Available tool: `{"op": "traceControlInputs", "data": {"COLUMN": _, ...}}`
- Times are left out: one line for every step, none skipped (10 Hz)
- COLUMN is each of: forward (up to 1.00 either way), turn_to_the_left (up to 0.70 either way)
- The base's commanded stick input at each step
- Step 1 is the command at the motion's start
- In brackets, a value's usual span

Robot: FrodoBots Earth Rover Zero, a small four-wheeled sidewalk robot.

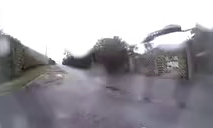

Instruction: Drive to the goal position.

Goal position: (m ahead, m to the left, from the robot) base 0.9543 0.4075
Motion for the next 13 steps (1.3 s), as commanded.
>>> {"op": "traceControlInputs", "data": {"forward": 0.70, "turn_to_the_left": 0.00}}
{"op": "traceControlInputs", "data": {"forward": 0.70, "turn_to_the_left": 0.00}}
{"op": "traceControlInputs", "data": {"forward": 0.70, "turn_to_the_left": 0.00}}
{"op": "traceControlInputs", "data": {"forward": 0.70, "turn_to_the_left": 0.00}}
{"op": "traceControlInputs", "data": {"forward": 0.70, "turn_to_the_left": 0.00}}
{"op": "traceControlInputs", "data": {"forward": 0.70, "turn_to_the_left": 0.00}}
{"op": "traceControlInputs", "data": {"forward": 0.70, "turn_to_the_left": 0.00}}
{"op": "traceControlInputs", "data": {"forward": 0.70, "turn_to_the_left": 0.00}}
{"op": "traceControlInputs", "data": {"forward": 0.70, "turn_to_the_left": 0.00}}
{"op": "traceControlInputs", "data": {"forward": 0.70, "turn_to_the_left": 0.00}}
{"op": "traceControlInputs", "data": {"forward": 0.70, "turn_to_the_left": 0.00}}
{"op": "traceControlInputs", "data": {"forward": 0.70, "turn_to_the_left": 0.00}}
{"op": "traceControlInputs", "data": {"forward": 0.70, "turn_to_the_left": 0.00}}
